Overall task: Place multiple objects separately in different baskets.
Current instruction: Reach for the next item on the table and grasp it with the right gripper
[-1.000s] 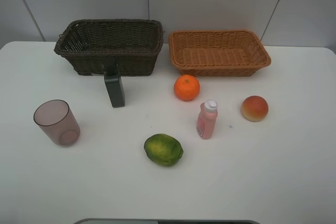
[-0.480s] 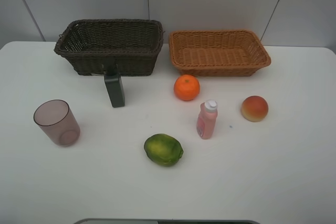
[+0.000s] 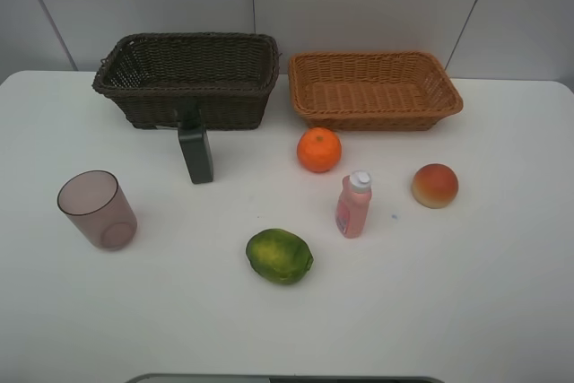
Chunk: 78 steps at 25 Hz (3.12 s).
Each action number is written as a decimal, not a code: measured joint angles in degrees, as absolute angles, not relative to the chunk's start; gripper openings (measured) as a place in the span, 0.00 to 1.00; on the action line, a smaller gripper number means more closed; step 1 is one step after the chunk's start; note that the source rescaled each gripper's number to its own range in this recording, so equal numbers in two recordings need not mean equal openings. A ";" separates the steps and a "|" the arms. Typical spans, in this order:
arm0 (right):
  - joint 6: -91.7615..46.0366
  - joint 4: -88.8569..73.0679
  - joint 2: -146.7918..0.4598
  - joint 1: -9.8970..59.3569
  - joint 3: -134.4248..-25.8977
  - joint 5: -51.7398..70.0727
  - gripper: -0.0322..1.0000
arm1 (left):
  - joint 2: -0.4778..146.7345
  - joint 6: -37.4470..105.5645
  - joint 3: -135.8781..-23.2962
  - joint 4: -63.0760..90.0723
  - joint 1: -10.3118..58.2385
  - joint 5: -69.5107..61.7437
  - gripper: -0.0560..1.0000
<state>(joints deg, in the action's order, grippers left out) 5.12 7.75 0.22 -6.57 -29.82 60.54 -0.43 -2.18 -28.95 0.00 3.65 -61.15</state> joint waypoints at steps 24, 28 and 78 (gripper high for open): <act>5.33 5.73 -55.22 -6.57 -44.88 54.13 1.00 | -0.43 -2.18 -28.95 0.00 3.65 -61.15 1.00; 5.33 5.51 -65.94 -5.89 -48.34 53.04 1.00 | -0.43 -2.18 -28.95 0.00 3.65 -61.15 1.00; 8.11 -2.10 -112.87 7.60 -60.66 38.01 0.97 | -0.43 -2.18 -28.95 0.00 3.65 -61.15 1.00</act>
<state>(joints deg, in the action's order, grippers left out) 8.11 -2.10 -112.87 7.60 -60.66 38.01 -0.43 -2.18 -28.95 0.00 3.65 -61.15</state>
